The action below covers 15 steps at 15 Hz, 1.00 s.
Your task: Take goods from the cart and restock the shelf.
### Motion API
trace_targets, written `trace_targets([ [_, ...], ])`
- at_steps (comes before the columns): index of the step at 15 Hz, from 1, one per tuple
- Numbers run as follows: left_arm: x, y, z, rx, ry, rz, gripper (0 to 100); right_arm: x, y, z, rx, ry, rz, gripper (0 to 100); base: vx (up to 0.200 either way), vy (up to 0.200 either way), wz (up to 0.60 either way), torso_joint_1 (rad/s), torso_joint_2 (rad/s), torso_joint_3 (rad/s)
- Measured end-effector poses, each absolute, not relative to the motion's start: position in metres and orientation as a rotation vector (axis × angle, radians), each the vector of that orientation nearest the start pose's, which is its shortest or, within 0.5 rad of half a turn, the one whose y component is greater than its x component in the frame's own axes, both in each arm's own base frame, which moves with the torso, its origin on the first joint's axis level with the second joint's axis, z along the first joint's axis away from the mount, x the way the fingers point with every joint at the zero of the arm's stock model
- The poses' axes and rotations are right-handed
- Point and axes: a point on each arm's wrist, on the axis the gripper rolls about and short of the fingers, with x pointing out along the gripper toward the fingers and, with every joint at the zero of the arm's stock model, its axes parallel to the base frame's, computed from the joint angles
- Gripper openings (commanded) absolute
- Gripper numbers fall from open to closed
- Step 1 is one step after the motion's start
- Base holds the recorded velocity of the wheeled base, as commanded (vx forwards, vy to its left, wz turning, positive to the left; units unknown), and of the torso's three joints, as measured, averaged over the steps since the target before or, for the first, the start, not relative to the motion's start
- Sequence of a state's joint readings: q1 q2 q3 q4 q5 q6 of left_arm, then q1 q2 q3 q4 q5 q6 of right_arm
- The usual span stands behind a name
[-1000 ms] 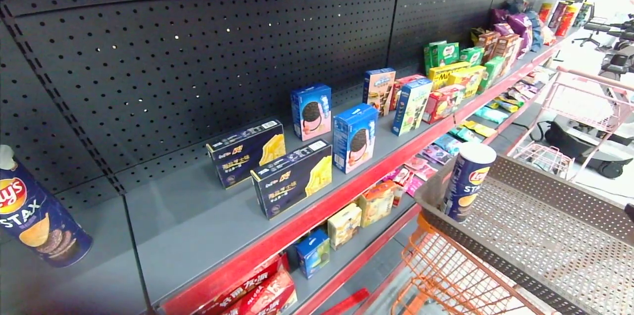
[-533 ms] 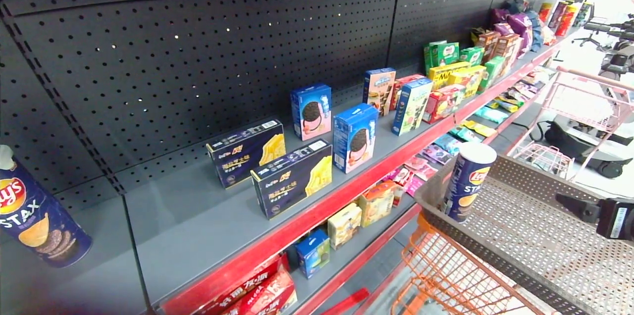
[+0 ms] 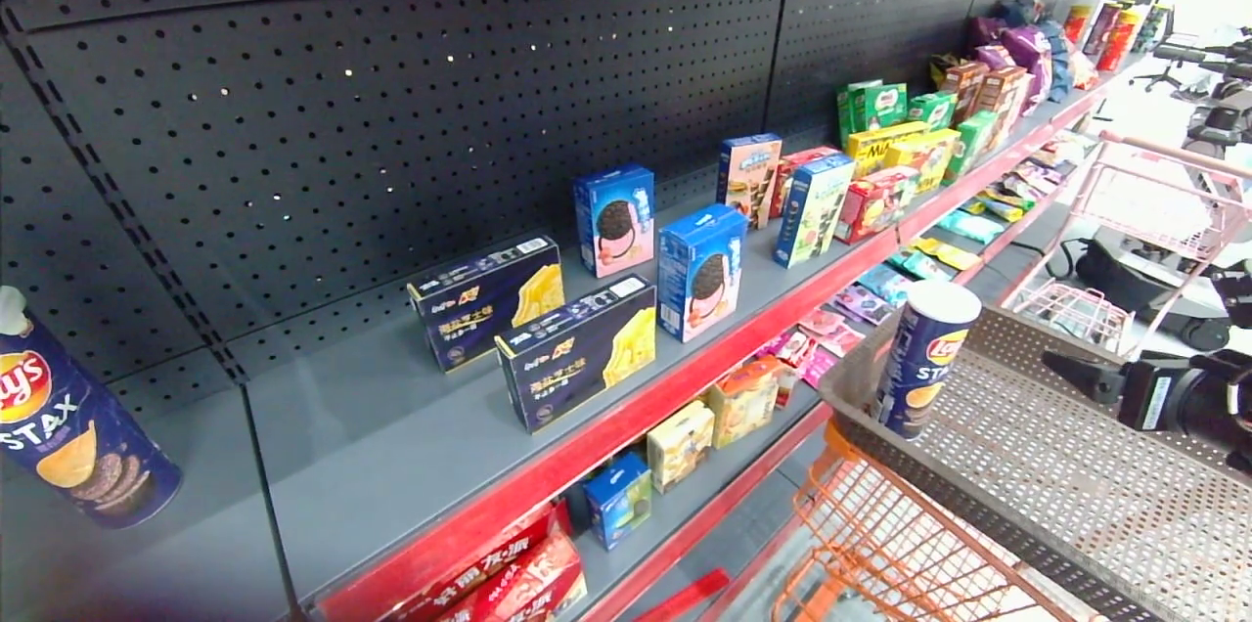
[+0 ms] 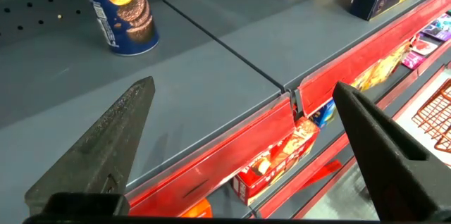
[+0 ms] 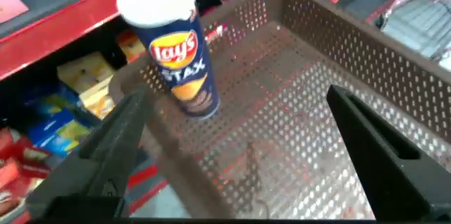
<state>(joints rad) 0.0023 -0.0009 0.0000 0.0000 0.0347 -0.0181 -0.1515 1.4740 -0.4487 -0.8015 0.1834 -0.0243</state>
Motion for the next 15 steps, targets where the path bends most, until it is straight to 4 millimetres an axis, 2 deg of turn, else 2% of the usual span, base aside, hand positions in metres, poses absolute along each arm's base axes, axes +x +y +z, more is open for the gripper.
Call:
trace_targets([
  [6, -0.023, 0.001, 0.075, -0.018, -0.001, 0.038, 100, 0.245, -0.028, 0.141, -0.04, 0.297, 0.159, 100, 0.0, 0.0, 0.0, 0.0, 0.0, 0.0],
  [15, -0.023, 0.001, 0.075, -0.018, -0.001, 0.037, 100, 0.27, -0.027, 0.122, -0.117, 0.236, 0.267, 100, 0.0, 0.0, 0.0, 0.0, 0.0, 0.0],
])
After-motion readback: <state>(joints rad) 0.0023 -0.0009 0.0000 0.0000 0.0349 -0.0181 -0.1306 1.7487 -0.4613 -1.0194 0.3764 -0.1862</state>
